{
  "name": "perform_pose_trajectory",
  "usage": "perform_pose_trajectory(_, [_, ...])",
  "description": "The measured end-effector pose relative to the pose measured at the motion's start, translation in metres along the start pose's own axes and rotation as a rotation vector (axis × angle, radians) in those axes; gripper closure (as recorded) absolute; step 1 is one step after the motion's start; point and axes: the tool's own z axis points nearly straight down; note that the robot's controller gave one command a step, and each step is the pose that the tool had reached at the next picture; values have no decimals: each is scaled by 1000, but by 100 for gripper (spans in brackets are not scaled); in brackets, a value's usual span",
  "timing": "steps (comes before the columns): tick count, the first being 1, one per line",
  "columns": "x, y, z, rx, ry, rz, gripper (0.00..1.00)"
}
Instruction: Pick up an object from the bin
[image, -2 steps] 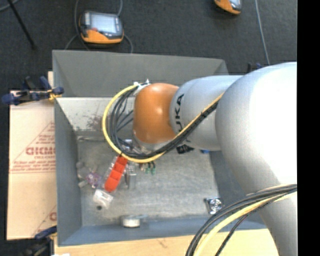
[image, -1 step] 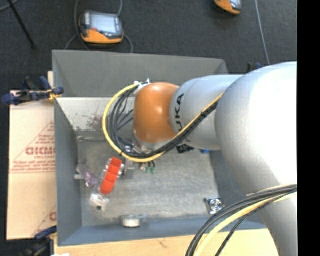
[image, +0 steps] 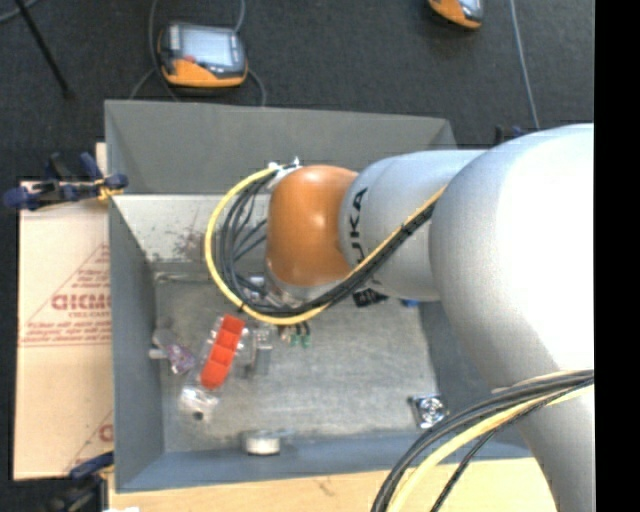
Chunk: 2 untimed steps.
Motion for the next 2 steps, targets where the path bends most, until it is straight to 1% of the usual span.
perform_pose_trajectory(1, [-1,69,-2,0,-5,-352,0])
perform_pose_trajectory(2, [-1,68,-2,1,-3,-346,100])
